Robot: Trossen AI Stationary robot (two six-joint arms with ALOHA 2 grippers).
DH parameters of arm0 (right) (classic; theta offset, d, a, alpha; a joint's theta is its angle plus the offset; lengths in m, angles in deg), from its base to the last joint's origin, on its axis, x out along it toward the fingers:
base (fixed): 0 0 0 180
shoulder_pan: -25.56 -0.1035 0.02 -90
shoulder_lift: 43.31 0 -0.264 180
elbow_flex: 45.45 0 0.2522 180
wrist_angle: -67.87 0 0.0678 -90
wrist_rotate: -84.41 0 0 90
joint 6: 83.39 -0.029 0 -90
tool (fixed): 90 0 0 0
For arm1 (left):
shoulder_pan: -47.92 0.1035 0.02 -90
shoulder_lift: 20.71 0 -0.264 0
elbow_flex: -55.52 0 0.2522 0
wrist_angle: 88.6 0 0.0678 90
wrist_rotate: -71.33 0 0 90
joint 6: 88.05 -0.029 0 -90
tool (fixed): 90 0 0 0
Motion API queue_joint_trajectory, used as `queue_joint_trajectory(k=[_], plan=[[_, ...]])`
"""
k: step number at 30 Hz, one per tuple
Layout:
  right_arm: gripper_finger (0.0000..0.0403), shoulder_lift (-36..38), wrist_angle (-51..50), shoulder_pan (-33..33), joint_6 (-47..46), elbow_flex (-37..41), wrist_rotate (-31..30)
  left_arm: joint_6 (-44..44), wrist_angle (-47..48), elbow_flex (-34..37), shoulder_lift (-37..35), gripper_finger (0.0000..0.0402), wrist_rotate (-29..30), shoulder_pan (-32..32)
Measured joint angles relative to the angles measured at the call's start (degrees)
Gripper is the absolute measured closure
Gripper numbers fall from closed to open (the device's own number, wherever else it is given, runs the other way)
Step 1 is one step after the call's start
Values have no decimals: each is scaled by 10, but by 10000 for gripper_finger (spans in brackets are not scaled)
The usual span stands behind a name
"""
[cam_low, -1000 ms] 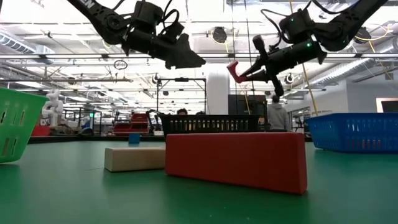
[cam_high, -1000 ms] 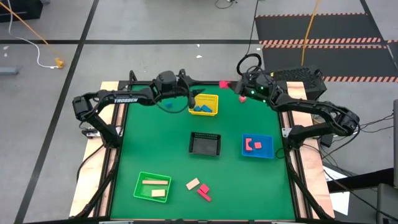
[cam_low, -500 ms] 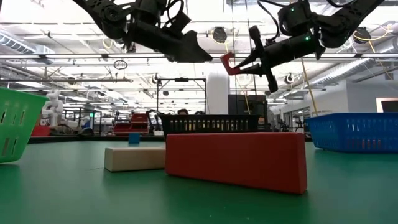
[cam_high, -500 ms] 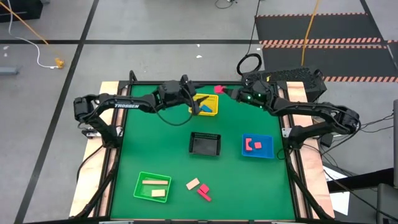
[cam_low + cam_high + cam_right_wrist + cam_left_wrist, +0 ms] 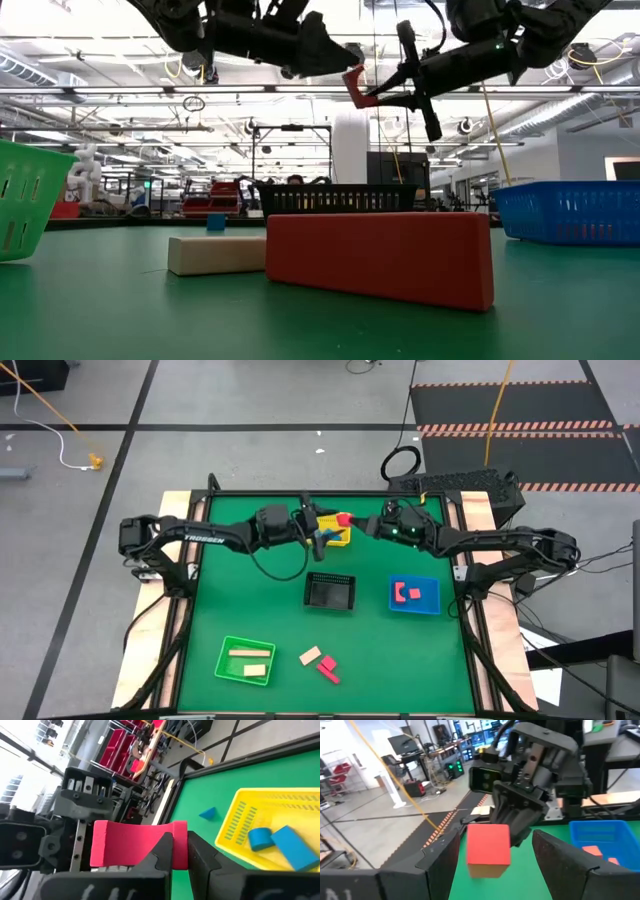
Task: Sort & place blocks by color
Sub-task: Put the top right red block into the black bin
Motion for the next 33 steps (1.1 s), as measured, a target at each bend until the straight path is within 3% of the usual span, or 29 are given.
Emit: queue_joint_trajectory(k=[14,18,22,24,28,33], plan=[[387,0,39,-69,-2,0,-39,4,0,0,0,158,0,-21],[386,0,40,-82,-2,0,-47,5,0,0,0,195,0,-27],[386,0,39,-92,-1,0,-54,-3,2,0,0,260,2,-33],[383,0,39,-95,0,0,-60,-1,2,0,0,265,1,-33],[356,0,37,-96,8,0,-56,23,2,0,0,265,1,-36],[291,0,29,-94,37,0,-23,37,33,-1,0,265,3,-48]])
